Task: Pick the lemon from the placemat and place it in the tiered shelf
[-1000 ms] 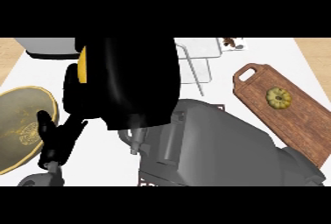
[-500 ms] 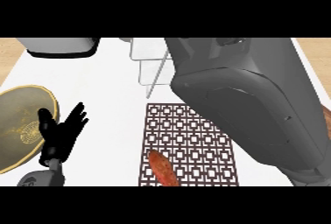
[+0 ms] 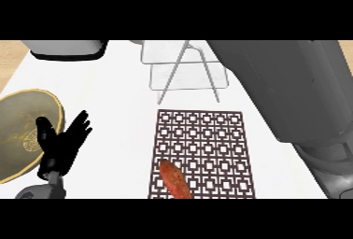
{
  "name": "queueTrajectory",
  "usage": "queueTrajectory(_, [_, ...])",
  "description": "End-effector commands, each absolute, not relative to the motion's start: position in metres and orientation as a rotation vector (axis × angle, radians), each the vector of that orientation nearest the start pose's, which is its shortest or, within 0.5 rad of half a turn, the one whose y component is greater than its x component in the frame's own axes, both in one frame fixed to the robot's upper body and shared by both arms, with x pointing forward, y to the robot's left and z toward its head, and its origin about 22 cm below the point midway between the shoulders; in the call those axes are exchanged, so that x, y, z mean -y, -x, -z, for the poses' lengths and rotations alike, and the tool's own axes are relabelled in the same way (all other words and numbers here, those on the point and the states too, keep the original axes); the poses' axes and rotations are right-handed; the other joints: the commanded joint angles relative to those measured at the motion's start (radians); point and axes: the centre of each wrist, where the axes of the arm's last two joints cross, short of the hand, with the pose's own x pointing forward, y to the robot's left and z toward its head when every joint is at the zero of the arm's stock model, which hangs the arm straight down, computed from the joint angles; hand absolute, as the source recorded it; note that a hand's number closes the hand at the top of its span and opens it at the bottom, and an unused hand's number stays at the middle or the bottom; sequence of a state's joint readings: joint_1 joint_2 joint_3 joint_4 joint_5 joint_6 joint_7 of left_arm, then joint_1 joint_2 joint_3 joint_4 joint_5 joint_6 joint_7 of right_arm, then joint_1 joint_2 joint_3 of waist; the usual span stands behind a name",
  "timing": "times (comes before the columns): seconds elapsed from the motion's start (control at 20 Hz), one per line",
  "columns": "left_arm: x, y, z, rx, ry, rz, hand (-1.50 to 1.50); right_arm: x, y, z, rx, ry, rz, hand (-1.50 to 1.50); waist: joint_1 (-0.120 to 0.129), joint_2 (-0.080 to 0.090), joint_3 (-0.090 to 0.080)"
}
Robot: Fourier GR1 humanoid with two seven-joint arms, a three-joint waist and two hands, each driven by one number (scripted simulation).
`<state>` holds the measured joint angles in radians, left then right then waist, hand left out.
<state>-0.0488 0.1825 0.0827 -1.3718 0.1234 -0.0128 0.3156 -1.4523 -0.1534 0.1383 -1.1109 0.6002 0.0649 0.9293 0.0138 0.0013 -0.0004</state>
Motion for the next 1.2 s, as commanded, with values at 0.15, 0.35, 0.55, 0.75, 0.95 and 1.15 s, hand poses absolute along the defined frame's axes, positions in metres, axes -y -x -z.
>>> queueTrajectory(0.15, [-0.291,-0.258,0.022,1.124,-0.097,-0.022,0.0,0.025,-0.401,-0.333,1.588,0.902,-0.679,1.5,0.008,0.006,-0.001])
queueTrajectory(0.35, [-0.284,-0.26,0.027,1.11,-0.072,-0.027,0.0,0.052,-0.423,-0.328,1.58,0.905,-0.685,1.5,0.005,0.005,-0.001])
queueTrajectory(0.55, [-0.302,-0.243,0.026,1.112,-0.085,-0.045,0.0,0.06,-0.432,-0.303,1.603,0.911,-0.668,1.5,0.003,0.002,0.0])
queueTrajectory(0.75, [-0.283,-0.262,0.026,1.129,-0.087,-0.013,0.0,0.068,-0.442,-0.319,1.637,0.889,-0.648,1.5,0.004,0.005,0.0])
queueTrajectory(0.95, [-0.287,-0.241,0.033,1.106,-0.092,-0.028,0.0,0.06,-0.448,-0.303,1.656,0.864,-0.678,1.5,0.013,0.005,0.0])
queueTrajectory(1.15, [-0.28,-0.25,0.028,1.125,-0.081,-0.022,0.0,0.076,-0.454,-0.321,1.66,0.862,-0.678,1.5,0.011,0.006,-0.001])
